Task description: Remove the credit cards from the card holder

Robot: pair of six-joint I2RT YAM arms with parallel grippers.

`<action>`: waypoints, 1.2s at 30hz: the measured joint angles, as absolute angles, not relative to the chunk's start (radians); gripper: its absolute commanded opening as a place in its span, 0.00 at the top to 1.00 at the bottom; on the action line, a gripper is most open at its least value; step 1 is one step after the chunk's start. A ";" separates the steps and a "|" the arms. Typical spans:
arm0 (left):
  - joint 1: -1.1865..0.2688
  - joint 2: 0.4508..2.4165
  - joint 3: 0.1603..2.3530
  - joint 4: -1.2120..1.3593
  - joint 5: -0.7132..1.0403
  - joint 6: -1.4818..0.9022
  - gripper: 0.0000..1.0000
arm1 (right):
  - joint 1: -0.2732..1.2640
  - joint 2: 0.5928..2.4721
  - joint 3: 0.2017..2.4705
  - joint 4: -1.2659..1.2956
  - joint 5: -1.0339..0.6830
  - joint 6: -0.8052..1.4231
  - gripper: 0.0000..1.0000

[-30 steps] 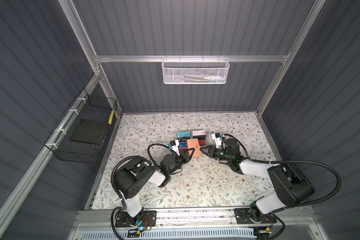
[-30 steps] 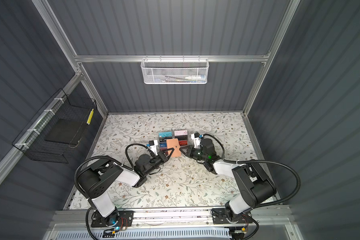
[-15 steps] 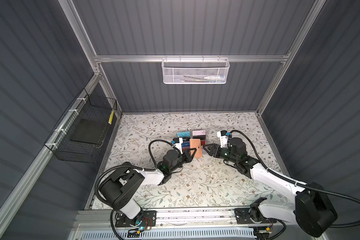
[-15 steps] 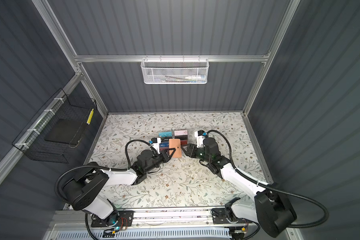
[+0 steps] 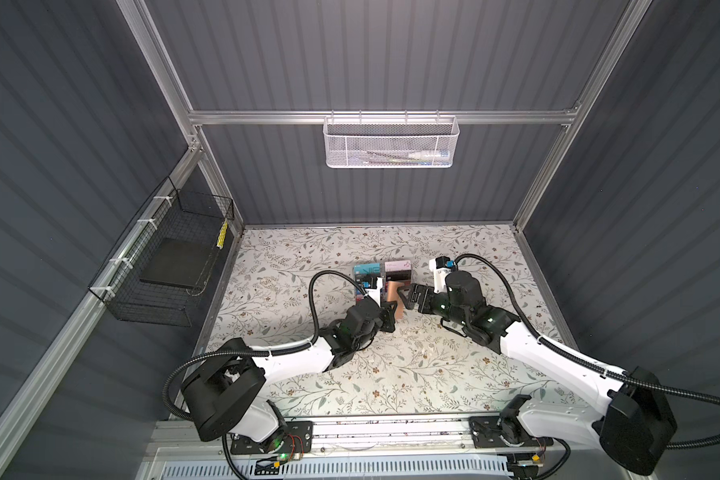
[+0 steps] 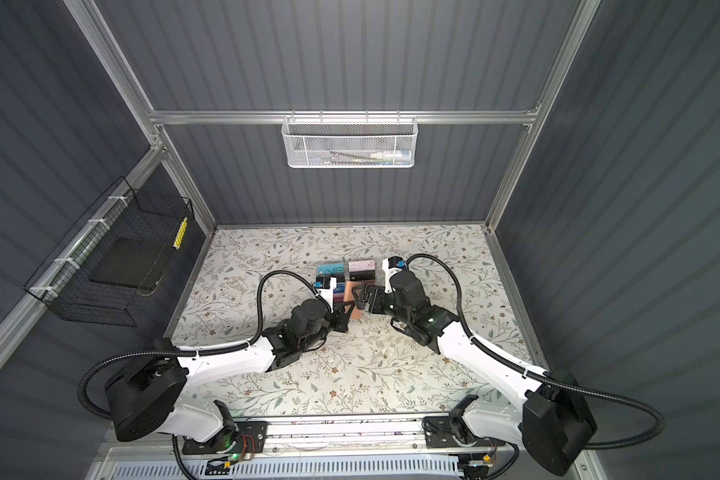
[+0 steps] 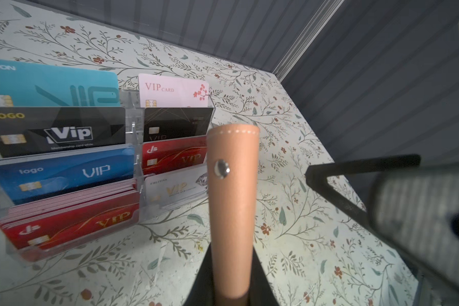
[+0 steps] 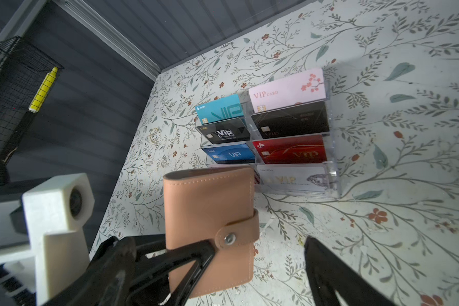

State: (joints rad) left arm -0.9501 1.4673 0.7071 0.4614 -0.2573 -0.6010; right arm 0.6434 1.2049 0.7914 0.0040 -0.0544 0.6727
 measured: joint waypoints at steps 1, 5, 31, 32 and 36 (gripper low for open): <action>-0.953 1.465 0.707 0.456 -0.268 -0.593 1.00 | 0.645 1.207 0.791 -0.001 -0.046 0.673 0.09; -0.963 1.440 0.705 0.448 -0.296 -0.570 1.00 | 0.656 1.231 0.792 -0.008 -0.027 0.694 0.12; -0.980 1.393 0.672 0.466 -0.357 -0.533 1.00 | 0.714 1.335 0.838 0.004 -0.027 0.740 0.54; -0.981 1.391 0.671 0.466 -0.359 -0.533 1.00 | 0.715 1.336 0.838 0.007 -0.027 0.740 0.57; -0.981 1.389 0.668 0.466 -0.364 -0.530 1.00 | 0.721 1.345 0.846 0.013 -0.026 0.742 0.67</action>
